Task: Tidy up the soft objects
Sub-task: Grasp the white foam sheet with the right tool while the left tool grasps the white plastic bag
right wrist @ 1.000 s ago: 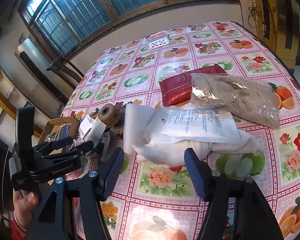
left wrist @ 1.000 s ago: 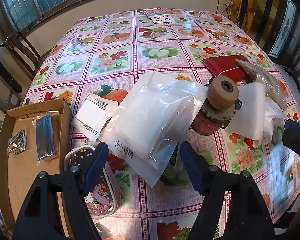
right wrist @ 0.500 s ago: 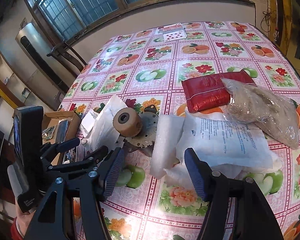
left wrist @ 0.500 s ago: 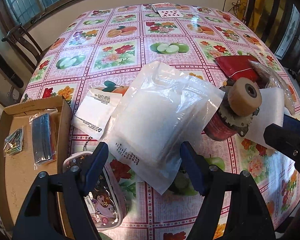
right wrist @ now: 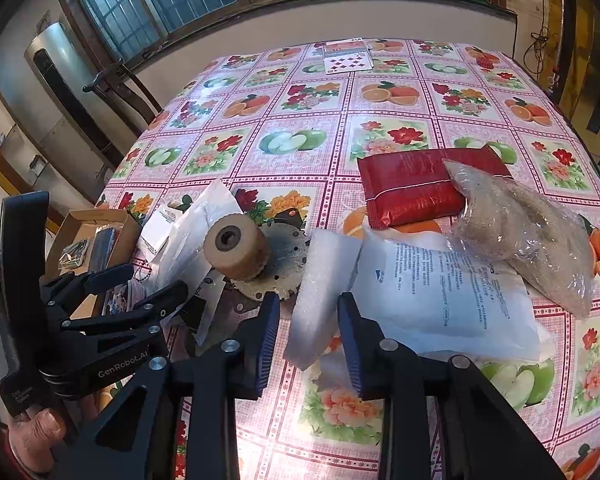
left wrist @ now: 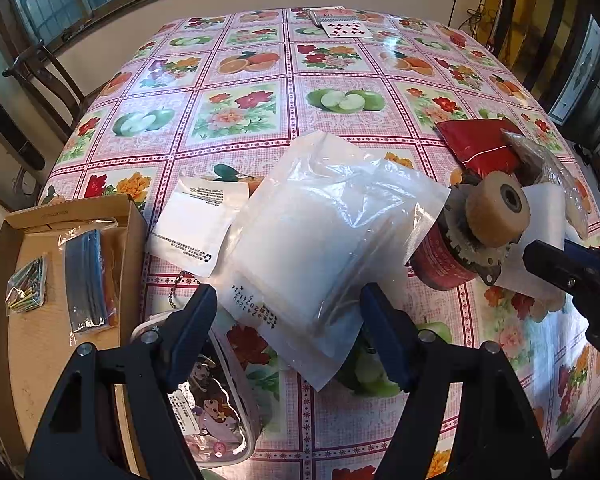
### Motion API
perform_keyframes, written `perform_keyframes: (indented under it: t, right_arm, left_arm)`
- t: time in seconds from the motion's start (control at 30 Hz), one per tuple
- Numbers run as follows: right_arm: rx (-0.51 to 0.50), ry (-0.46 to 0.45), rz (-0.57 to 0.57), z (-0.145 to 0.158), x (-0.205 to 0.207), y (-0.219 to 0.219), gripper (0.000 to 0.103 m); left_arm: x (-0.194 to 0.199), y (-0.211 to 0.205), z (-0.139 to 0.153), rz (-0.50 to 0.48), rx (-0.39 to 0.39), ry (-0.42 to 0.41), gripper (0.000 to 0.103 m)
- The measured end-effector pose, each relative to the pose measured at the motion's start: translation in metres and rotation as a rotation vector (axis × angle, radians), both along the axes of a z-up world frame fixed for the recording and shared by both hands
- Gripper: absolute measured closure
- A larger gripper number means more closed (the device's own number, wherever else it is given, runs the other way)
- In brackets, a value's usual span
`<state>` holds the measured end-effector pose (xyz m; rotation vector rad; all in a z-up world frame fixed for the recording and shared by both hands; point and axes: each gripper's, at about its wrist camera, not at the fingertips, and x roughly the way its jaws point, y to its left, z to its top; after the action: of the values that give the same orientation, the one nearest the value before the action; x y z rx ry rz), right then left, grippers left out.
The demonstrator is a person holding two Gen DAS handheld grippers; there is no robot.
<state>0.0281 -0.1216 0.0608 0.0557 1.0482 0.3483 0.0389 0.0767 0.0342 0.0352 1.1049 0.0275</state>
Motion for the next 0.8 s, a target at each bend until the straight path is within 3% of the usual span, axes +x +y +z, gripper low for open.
perform_keyframes:
  t: [0.07, 0.17, 0.3, 0.33, 0.4, 0.5, 0.6, 0.8]
  right_arm:
    - [0.002, -0.002, -0.007, 0.000, 0.001, -0.002, 0.079]
    - [0.007, -0.006, -0.002, -0.001, 0.000, -0.003, 0.080]
    - [0.015, -0.011, 0.002, -0.001, 0.001, -0.004, 0.080]
    - [0.016, -0.012, 0.003, -0.001, 0.001, -0.004, 0.080]
    - [0.020, -0.012, 0.002, -0.001, 0.002, -0.005, 0.080]
    - [0.025, -0.009, -0.001, -0.001, 0.002, -0.005, 0.080]
    - [0.024, -0.009, -0.001, -0.001, 0.002, -0.005, 0.080]
    - [0.024, -0.014, -0.010, -0.001, 0.004, -0.006, 0.080]
  left_arm:
    - [0.001, 0.000, 0.000, -0.002, -0.003, -0.002, 0.030]
    - [0.002, 0.000, -0.001, -0.015, -0.013, 0.007, 0.051]
    - [0.000, -0.004, 0.002, -0.037, -0.026, 0.003, 0.050]
    - [0.000, -0.004, 0.002, -0.038, -0.028, 0.002, 0.046]
    - [0.002, -0.004, 0.005, -0.050, -0.044, -0.010, 0.019]
    - [0.007, -0.005, 0.009, -0.074, -0.042, -0.030, 0.016]
    - [0.014, -0.009, 0.013, -0.109, -0.029, -0.040, 0.000]
    - [0.029, -0.016, 0.017, -0.144, 0.113, -0.063, 0.000]
